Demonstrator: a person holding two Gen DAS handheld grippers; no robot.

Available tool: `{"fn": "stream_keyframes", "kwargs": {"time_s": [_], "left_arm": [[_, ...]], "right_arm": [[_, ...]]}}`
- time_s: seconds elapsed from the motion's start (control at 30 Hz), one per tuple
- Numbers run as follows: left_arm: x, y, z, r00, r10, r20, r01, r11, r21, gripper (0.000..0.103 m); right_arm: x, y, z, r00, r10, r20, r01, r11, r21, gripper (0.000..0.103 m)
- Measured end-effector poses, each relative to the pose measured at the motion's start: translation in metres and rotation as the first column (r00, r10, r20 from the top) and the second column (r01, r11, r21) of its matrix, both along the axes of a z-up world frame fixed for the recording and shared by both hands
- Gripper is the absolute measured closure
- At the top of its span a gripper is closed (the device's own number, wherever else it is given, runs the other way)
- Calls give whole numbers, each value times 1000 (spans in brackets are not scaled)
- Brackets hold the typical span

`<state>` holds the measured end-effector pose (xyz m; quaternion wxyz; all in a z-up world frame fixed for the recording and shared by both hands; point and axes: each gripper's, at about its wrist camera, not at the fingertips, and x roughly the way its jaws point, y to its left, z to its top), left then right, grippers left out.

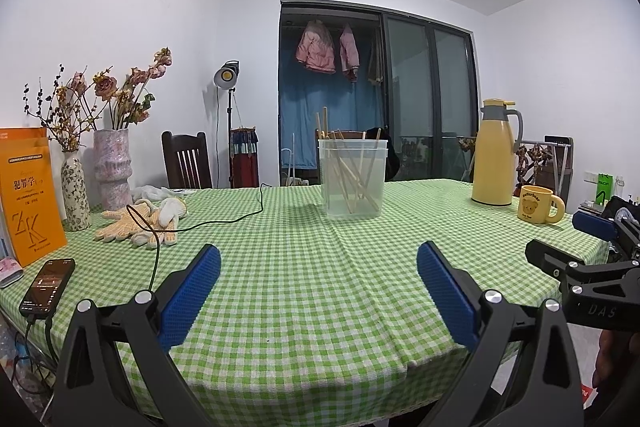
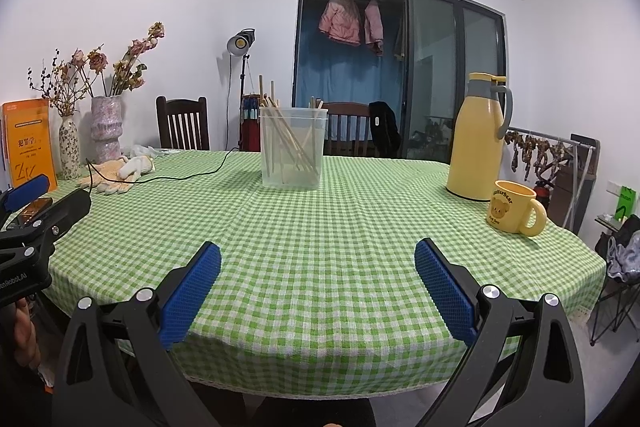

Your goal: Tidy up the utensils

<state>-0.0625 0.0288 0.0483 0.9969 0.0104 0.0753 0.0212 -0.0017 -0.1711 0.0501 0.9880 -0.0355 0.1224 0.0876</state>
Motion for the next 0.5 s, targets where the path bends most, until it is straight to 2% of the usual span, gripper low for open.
{"fn": "stream_keyframes", "kwargs": {"time_s": [0.5], "left_arm": [[-3, 0, 1, 1000, -12, 8, 12, 1000, 10, 8]], "right_arm": [[2, -2, -1, 1000, -4, -2, 4, 1000, 2, 9]]}}
